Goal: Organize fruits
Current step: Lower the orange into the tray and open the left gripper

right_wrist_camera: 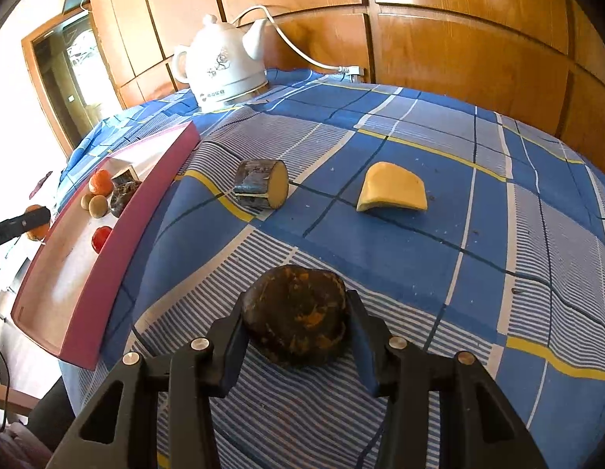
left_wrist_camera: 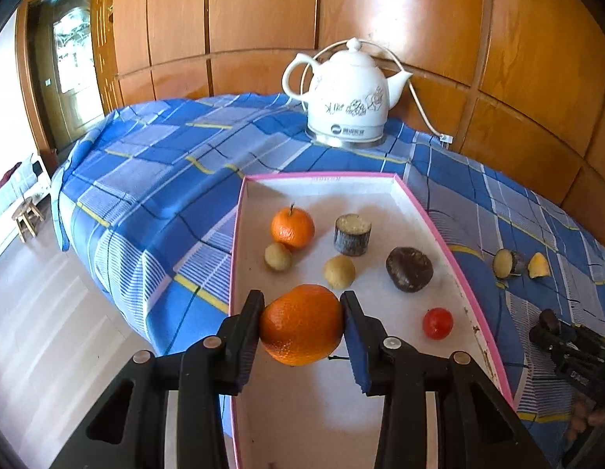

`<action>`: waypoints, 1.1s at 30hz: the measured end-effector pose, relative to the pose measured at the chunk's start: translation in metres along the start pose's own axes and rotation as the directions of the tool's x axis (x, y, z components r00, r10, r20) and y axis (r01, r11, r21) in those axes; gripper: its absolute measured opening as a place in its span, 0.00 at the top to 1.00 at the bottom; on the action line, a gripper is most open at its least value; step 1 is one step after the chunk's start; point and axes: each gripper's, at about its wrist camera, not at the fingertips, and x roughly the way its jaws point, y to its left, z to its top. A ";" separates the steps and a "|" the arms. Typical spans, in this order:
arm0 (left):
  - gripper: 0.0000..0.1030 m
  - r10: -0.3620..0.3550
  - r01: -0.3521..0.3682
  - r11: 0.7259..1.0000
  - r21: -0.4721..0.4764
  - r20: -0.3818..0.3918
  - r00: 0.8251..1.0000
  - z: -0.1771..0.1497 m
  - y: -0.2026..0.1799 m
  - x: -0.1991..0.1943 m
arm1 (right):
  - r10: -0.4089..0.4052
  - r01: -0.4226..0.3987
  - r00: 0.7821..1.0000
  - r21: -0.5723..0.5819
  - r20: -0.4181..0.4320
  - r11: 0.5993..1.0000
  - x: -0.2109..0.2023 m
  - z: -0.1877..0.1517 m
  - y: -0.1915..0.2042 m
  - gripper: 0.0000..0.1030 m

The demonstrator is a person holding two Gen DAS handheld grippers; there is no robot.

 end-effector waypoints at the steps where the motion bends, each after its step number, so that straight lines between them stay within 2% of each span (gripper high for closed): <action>1: 0.61 0.004 -0.004 1.000 0.006 0.006 1.000 0.000 -0.001 -0.001 | -0.003 0.003 1.000 -0.003 0.001 1.000 0.000 0.000 0.000 0.54; 6: 0.60 0.016 -0.016 1.000 0.023 0.019 1.000 0.000 -0.003 -0.002 | -0.007 0.007 1.000 -0.006 0.002 1.000 -0.001 -0.002 0.001 0.54; 18: 0.60 -0.004 0.003 1.000 -0.009 -0.052 0.999 -0.001 0.003 0.020 | -0.032 0.032 0.999 -0.012 0.004 0.999 0.000 -0.001 0.006 0.54; 21: 0.60 -0.024 0.021 0.999 -0.037 -0.089 0.996 0.002 0.006 0.030 | -0.035 0.035 0.999 -0.013 0.005 0.999 0.000 -0.001 0.006 0.54; 23: 0.61 -0.054 0.043 0.996 -0.082 -0.134 0.990 0.005 0.012 0.041 | -0.035 0.035 0.999 -0.013 0.005 0.999 0.000 -0.001 0.006 0.54; 28: 0.60 -0.116 0.081 0.980 -0.180 -0.191 0.975 0.013 0.023 0.060 | -0.034 0.034 0.999 -0.014 0.005 0.999 0.000 -0.001 0.006 0.54; 30: 0.58 -0.123 0.088 0.979 -0.183 -0.185 0.975 0.015 0.024 0.062 | -0.033 0.033 0.999 -0.014 0.005 0.999 0.000 -0.001 0.006 0.54; 33: 0.46 -0.123 0.098 0.982 -0.159 -0.159 0.980 0.021 0.021 0.060 | -0.032 0.032 0.999 -0.011 0.008 0.999 0.000 -0.001 0.005 0.54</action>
